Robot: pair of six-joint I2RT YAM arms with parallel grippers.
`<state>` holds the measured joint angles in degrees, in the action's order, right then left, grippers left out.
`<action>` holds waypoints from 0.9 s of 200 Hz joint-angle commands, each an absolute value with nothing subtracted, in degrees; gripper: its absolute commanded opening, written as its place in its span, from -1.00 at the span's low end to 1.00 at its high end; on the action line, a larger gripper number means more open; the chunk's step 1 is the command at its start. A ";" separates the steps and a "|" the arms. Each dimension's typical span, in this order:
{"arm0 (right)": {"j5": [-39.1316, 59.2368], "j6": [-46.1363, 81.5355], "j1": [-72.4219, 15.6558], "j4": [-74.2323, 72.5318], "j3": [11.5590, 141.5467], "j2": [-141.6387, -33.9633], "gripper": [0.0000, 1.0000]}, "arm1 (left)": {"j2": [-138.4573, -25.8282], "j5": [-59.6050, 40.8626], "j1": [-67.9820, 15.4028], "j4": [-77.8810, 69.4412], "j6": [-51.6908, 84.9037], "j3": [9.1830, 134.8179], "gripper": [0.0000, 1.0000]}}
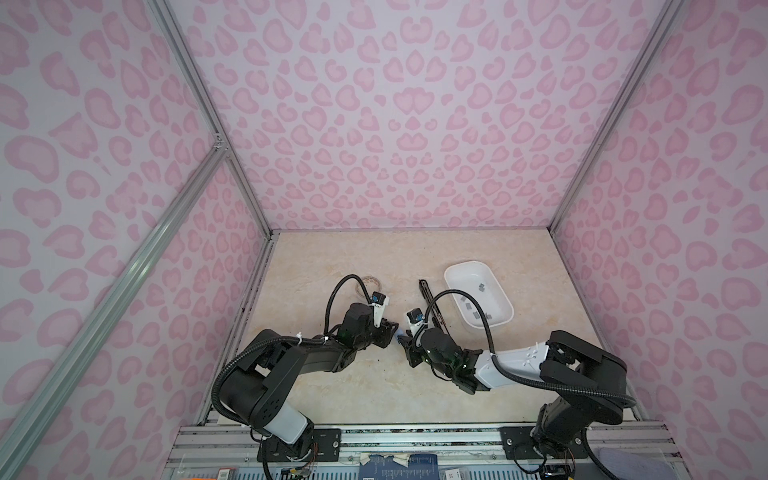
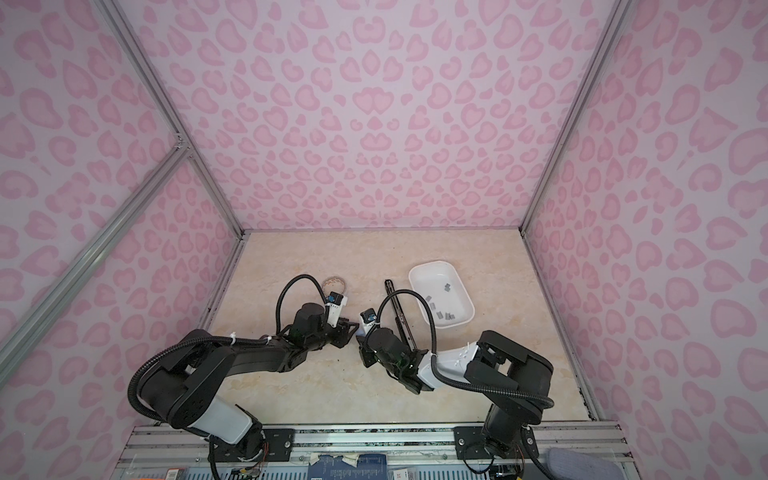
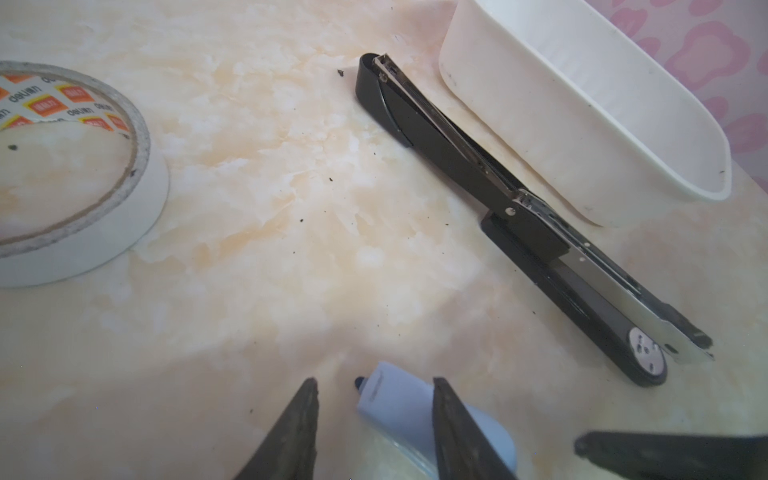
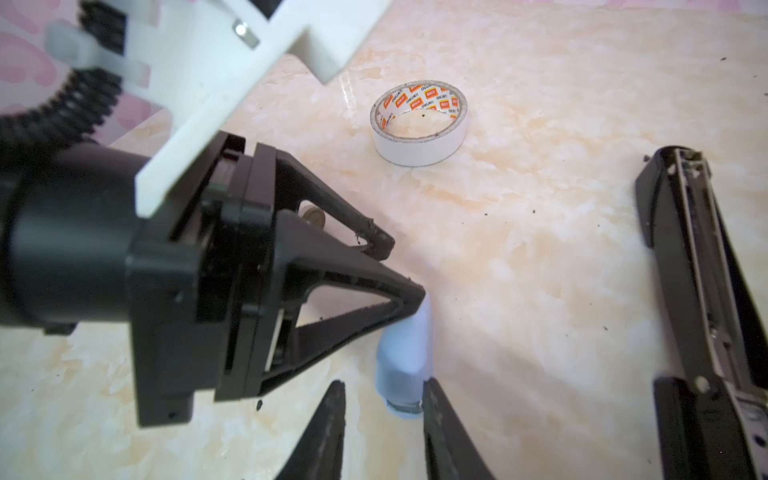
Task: Load the staples into the stapler
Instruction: 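Press the light-blue stapler top shut with the left gripper while the right gripper holds it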
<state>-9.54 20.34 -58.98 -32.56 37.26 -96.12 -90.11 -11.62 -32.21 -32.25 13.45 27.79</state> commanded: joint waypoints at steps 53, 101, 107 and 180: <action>-10.92 20.72 -58.52 -27.53 41.22 -101.61 -0.53 | -89.99 -13.00 -32.24 -37.96 12.35 26.63 -0.13; -10.91 21.00 -58.46 -27.15 41.55 -101.99 -0.56 | -90.42 -13.36 -32.25 -39.64 12.40 25.66 -0.15; -11.00 21.00 -58.49 -27.16 41.56 -101.92 -0.56 | -90.44 -13.36 -32.25 -39.64 12.48 25.73 -0.16; -11.71 18.81 -58.40 -25.05 43.91 -98.98 -0.53 | -90.00 -12.31 -32.26 -39.99 12.49 25.24 -0.18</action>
